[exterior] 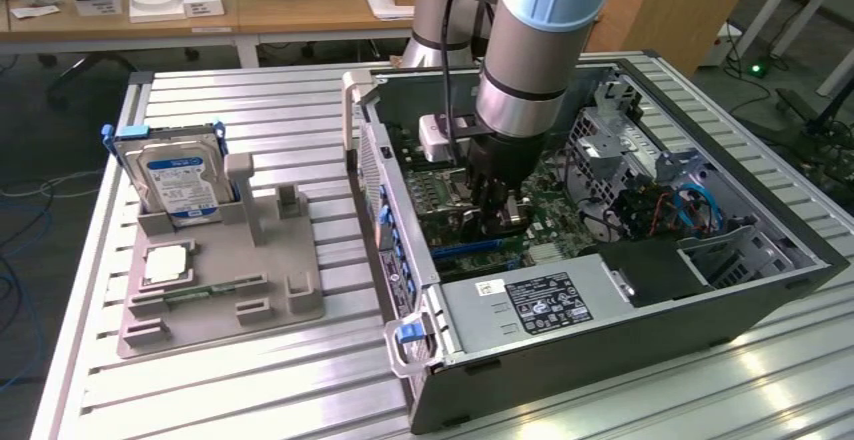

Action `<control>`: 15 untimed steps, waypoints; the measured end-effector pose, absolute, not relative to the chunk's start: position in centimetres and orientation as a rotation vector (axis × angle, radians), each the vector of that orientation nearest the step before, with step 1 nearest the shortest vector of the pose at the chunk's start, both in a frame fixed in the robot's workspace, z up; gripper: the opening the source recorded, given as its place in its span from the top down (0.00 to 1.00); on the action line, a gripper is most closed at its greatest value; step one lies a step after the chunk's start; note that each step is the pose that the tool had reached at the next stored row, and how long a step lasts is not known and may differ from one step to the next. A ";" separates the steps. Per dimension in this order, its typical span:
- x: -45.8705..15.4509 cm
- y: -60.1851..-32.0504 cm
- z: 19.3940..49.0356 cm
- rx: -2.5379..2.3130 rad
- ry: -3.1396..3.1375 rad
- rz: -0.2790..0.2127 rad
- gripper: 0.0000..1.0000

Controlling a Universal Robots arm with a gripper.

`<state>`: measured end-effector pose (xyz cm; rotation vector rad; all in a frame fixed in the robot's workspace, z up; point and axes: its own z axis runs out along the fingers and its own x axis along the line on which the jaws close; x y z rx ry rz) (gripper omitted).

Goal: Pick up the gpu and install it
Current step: 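Insert the gpu into the slot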

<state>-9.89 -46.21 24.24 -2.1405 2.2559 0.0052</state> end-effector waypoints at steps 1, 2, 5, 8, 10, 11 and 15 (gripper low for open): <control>-9.9 -46.2 24.2 -2.141 2.255 0.005 0.72; -9.9 -46.1 24.2 -2.142 2.254 0.005 0.72; -9.9 -46.1 24.2 -2.144 2.253 0.005 0.72; -9.9 -46.1 24.2 -2.144 2.253 0.005 0.72; -9.9 -46.1 24.2 -2.144 2.253 0.005 0.72; -9.9 -46.1 24.2 -2.144 2.253 0.005 0.72; -9.9 -46.1 24.1 -2.144 2.253 0.005 0.72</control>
